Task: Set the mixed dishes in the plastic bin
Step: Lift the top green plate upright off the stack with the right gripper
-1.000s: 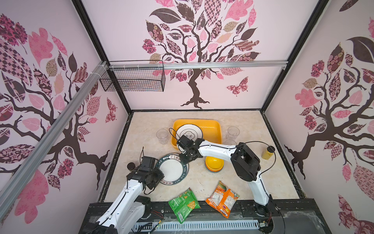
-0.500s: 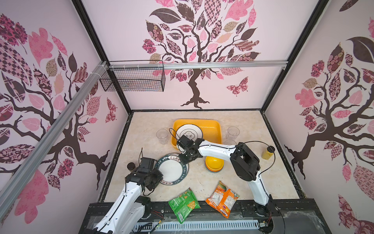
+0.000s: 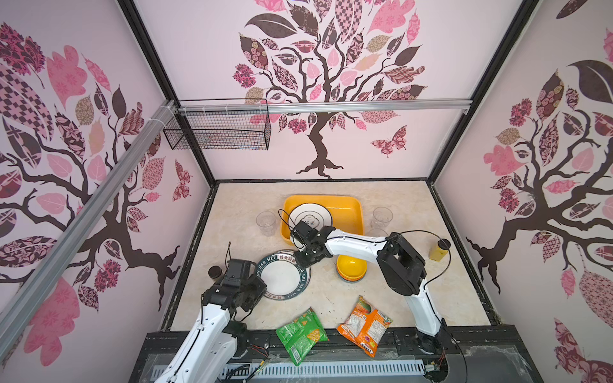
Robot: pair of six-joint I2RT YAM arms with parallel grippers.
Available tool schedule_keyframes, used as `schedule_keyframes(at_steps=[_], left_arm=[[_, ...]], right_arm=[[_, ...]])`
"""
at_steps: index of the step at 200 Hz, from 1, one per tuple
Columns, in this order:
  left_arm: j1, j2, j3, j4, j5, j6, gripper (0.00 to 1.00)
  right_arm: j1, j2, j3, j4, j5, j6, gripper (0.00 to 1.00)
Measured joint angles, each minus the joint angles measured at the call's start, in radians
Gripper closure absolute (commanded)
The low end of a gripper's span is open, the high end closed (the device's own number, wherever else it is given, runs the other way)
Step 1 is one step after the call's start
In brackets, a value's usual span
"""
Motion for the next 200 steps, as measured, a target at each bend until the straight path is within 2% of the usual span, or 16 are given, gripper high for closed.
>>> schedule_keyframes(at_steps=[83,200], left_arm=[[0.0,-0.074,0.04,-0.024,-0.003,0.001,1.0],[0.0,-0.09,0.173,-0.111,-0.019,0.04,1.0]], right_arm=[[0.012,-0.023,-0.016,0.01,0.001,0.008,0.66],[-0.031,-0.325,-0.178,0.075,-0.001,0.093,0.6]])
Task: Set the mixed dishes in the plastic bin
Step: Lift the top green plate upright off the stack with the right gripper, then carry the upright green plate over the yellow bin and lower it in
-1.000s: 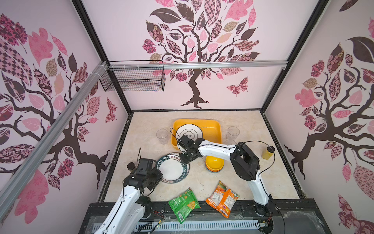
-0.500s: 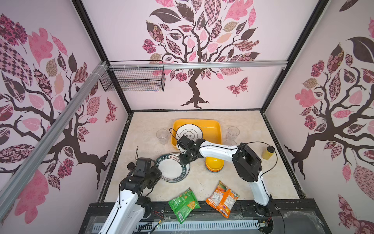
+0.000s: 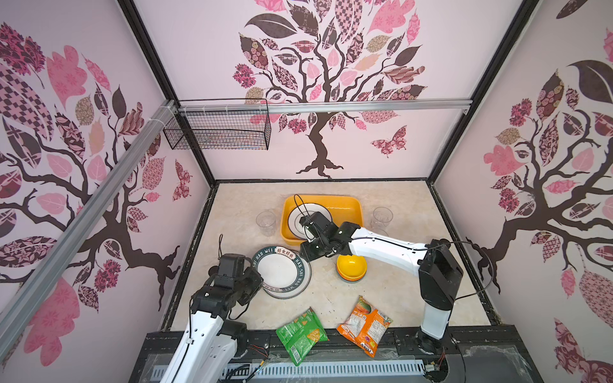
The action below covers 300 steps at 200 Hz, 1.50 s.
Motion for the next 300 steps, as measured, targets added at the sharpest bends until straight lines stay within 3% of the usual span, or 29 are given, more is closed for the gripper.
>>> schedule_keyframes(at_steps=[90,165,214,300], left_arm=[[0.0,0.011,0.094,0.007,0.06,0.021,1.0],[-0.002,0.04,0.094,0.219,0.2,-0.019,1.0],[-0.017,0.062,0.086,0.353,0.238,-0.063,1.0],[-0.021,0.147,0.06,0.491,0.287,-0.093,1.0]], right_arm=[[-0.107,-0.23,-0.18,0.107,-0.033,0.084,0.5],[-0.191,-0.276,-0.304,0.259,-0.168,0.182,0.47],[-0.213,-0.285,-0.309,0.355,-0.24,0.225,0.55],[-0.218,-0.283,-0.303,0.386,-0.288,0.269,0.88]])
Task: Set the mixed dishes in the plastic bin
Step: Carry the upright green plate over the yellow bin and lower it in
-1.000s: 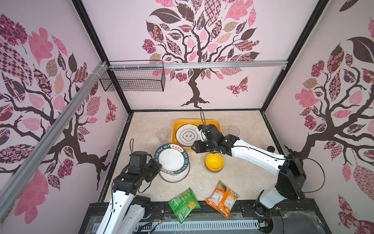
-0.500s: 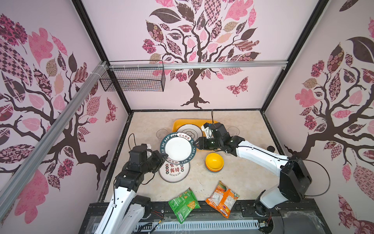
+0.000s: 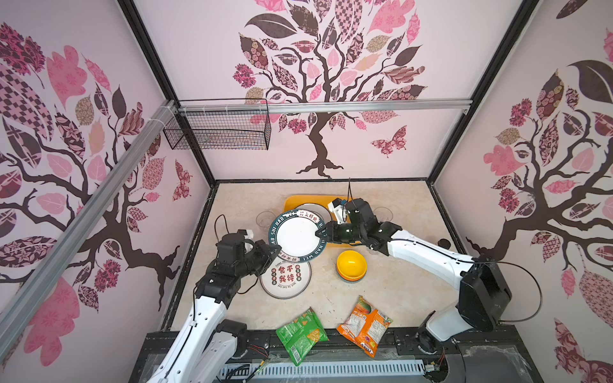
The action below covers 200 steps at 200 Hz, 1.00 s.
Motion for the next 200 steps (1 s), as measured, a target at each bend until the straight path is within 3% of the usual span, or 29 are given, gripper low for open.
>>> schedule_keyframes(at_steps=[53,102,148,200], left_arm=[[0.0,0.052,0.0,0.081,0.015,-0.004,1.0],[0.0,0.096,0.0,0.121,0.02,-0.003,1.0],[-0.005,0.129,0.0,0.111,-0.014,0.009,0.58],[0.008,0.122,0.0,0.103,-0.049,0.008,0.5]], right_arm=[[-0.037,0.001,0.022,0.022,-0.023,0.065,0.99],[-0.05,0.006,0.022,0.026,-0.018,0.071,1.0],[-0.057,0.026,0.021,0.051,-0.011,0.063,1.0],[-0.143,0.072,0.019,0.04,0.019,0.058,1.0]])
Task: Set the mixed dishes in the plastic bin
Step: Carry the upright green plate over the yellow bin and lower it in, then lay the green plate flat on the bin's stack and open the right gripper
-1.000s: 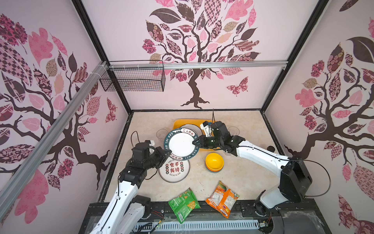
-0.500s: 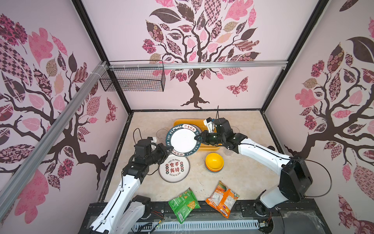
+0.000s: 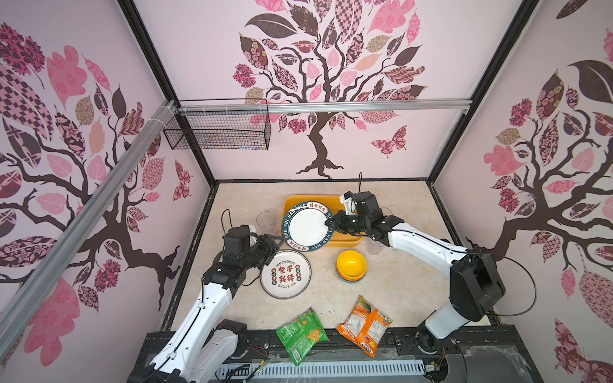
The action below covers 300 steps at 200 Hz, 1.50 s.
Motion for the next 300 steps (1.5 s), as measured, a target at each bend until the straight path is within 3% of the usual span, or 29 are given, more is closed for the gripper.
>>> schedule_keyframes(at_steps=[78,162,300], left_arm=[[0.01,-0.084,-0.017,-0.083,-0.01,0.026,0.48],[0.013,-0.195,-0.076,-0.2,-0.036,0.045,0.47],[0.013,-0.196,-0.115,-0.215,-0.038,0.042,0.47]], right_arm=[[-0.103,0.116,0.038,-0.008,0.042,0.0,1.0],[-0.113,0.29,0.176,-0.009,0.087,0.011,1.0],[-0.113,0.409,0.241,-0.023,0.097,0.021,1.0]])
